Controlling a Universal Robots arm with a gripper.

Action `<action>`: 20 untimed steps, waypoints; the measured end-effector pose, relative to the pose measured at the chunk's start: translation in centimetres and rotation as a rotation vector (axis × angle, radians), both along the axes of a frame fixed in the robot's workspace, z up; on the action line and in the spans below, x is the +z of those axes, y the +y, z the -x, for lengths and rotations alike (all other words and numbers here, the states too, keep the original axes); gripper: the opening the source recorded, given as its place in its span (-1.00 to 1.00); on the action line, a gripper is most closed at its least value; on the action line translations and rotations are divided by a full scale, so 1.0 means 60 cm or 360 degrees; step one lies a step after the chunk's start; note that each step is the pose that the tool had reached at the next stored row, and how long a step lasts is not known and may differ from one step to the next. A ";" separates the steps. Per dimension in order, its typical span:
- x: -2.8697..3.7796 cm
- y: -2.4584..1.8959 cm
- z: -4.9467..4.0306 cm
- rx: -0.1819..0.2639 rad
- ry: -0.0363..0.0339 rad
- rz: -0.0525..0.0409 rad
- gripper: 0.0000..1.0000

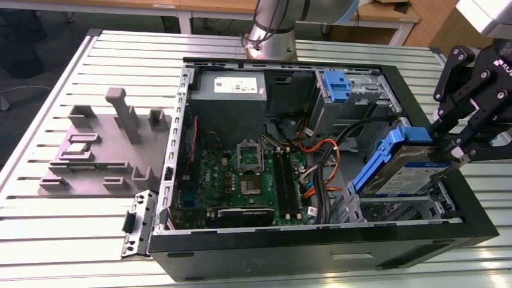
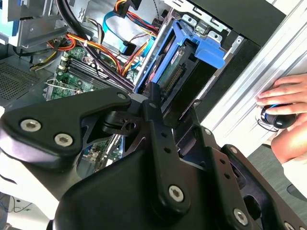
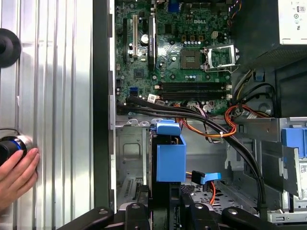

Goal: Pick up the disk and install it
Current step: 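Insert the disk into the insertion slot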

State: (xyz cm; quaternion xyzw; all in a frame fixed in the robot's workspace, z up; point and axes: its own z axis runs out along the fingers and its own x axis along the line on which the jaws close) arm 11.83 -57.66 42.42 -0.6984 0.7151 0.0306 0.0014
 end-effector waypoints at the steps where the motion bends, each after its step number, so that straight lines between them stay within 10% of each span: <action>1: 0.000 0.0000 0.000 0.0000 0.0000 0.0000 -0.30; 20: -0.026 0.0000 0.000 0.0000 0.0000 0.0001 -0.30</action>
